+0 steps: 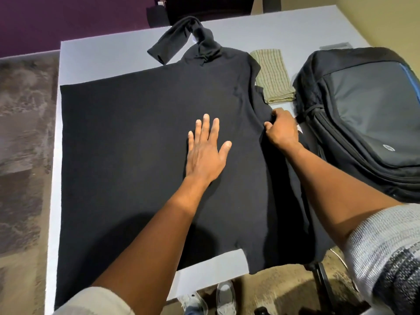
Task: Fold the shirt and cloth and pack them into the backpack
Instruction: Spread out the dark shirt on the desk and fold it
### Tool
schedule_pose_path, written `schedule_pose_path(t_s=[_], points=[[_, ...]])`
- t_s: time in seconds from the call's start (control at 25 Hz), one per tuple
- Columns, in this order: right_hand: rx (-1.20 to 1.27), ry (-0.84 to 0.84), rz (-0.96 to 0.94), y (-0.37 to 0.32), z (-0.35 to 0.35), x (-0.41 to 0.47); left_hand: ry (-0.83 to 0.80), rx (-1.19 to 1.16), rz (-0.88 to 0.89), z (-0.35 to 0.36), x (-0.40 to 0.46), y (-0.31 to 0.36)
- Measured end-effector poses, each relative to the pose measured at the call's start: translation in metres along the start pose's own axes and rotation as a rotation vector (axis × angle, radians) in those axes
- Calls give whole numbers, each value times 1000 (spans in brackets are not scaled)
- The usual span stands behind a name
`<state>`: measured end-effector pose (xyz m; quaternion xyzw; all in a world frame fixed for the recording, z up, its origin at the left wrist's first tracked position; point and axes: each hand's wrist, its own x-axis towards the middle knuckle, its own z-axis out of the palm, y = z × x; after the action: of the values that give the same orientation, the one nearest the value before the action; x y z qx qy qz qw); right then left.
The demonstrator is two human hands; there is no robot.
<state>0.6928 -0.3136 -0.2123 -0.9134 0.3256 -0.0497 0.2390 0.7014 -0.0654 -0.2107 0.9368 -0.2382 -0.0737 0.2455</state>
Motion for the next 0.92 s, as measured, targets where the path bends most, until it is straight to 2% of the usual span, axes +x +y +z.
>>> schedule_pose_path(t_s=[0.16, 0.28, 0.4, 0.52, 0.6, 0.84, 0.92], points=[[-19, 1, -65, -2, 0, 14, -128, 39, 98, 26, 52, 18], [19, 32, -27, -5, 3, 30, -226, 201, 116, 48, 69, 19], [1, 12, 11, -5, 4, 42, -160, 342, 126, 61, 69, 15], [-67, -74, 25, -6, 6, 44, -114, 365, 138, 64, 67, 14], [-95, -70, 51, -2, -1, 51, -104, 363, 139, 64, 67, 15], [-31, 113, 132, -2, -15, 53, -101, 341, 140, 65, 67, 14], [-24, 243, 51, -13, -12, 40, -100, 345, 139, 65, 68, 14]])
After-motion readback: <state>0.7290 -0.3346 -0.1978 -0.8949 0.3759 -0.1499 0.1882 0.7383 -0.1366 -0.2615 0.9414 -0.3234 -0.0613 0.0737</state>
